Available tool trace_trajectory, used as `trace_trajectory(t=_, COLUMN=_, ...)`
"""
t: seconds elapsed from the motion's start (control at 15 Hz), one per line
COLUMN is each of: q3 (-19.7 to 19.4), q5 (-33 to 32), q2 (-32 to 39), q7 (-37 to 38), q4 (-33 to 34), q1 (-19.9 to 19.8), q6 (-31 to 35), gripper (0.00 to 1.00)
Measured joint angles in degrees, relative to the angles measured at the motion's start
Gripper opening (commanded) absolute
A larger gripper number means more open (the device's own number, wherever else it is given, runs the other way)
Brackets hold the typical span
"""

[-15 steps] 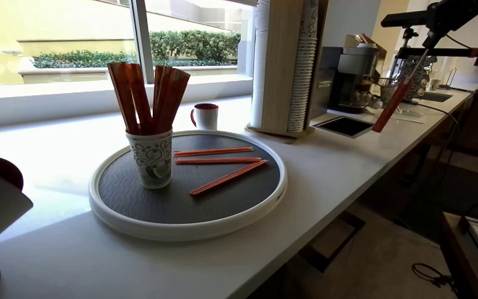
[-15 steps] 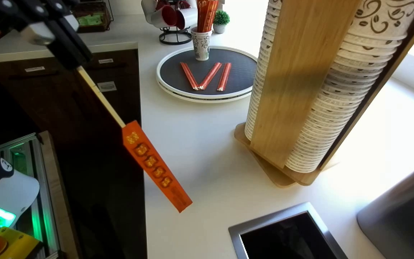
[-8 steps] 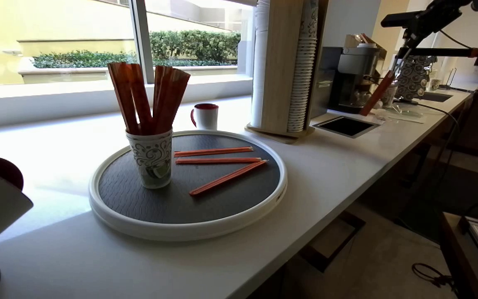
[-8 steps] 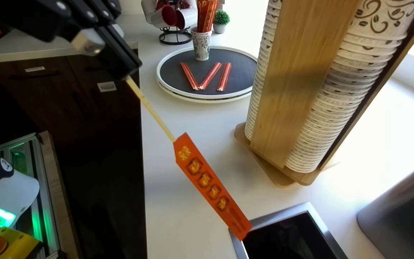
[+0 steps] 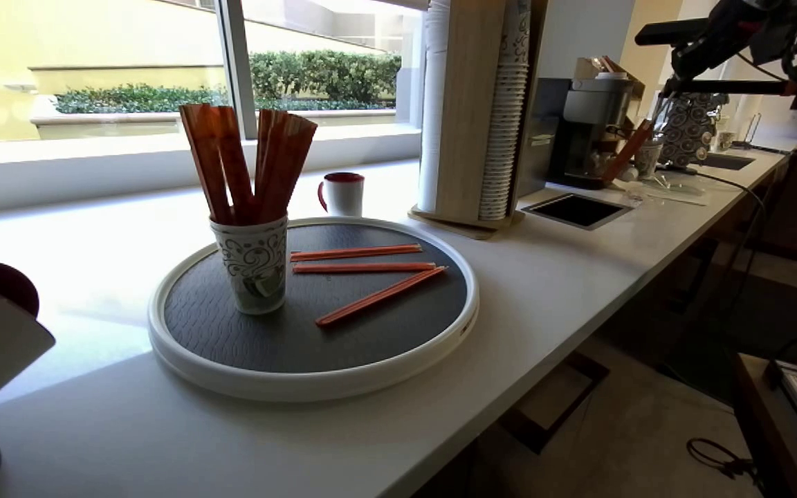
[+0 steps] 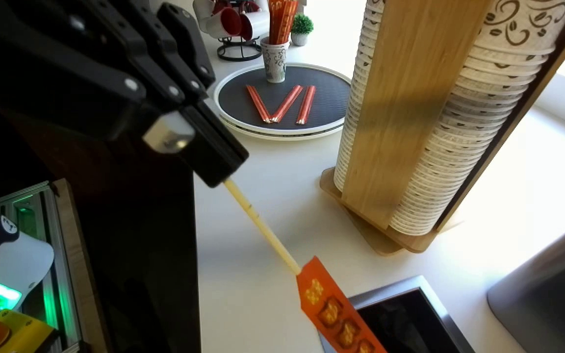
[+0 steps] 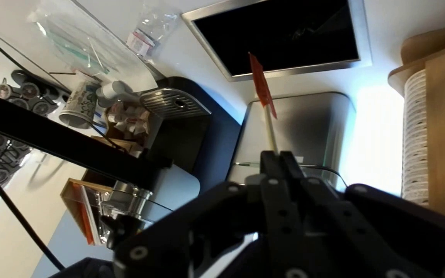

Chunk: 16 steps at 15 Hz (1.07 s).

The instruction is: Put the open packet and wooden stirrer in the trash chute.

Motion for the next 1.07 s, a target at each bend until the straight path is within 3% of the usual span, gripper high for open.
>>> trace_trajectory(t=0.33, q3=5.11, q5=-1.57, q2=4.75, q7=3.16, q4=0.05, q1=-9.59, q6=7.73, gripper=0.01)
trace_trajectory(t=0.87, q3=10.76, q5=-1.74, q2=12.67, q7=4.49, q4=1.08, q1=-15.96, q6=20.13, gripper=0.01)
trace_trajectory(t=0.93, q3=11.65, q5=-1.73, q2=13.48, q7=4.65, q4=1.48, q1=-16.81, q6=20.8, gripper=0.31)
trace_trajectory(t=1.0, q3=12.49, q5=-1.73, q2=14.22, q7=4.9, q4=1.89, q1=-17.62, q6=21.15, gripper=0.31)
trace_trajectory(t=1.07, q3=13.45, q5=-1.73, q2=14.91, q7=5.25, q4=2.4, q1=-18.59, q6=21.19, gripper=0.38)
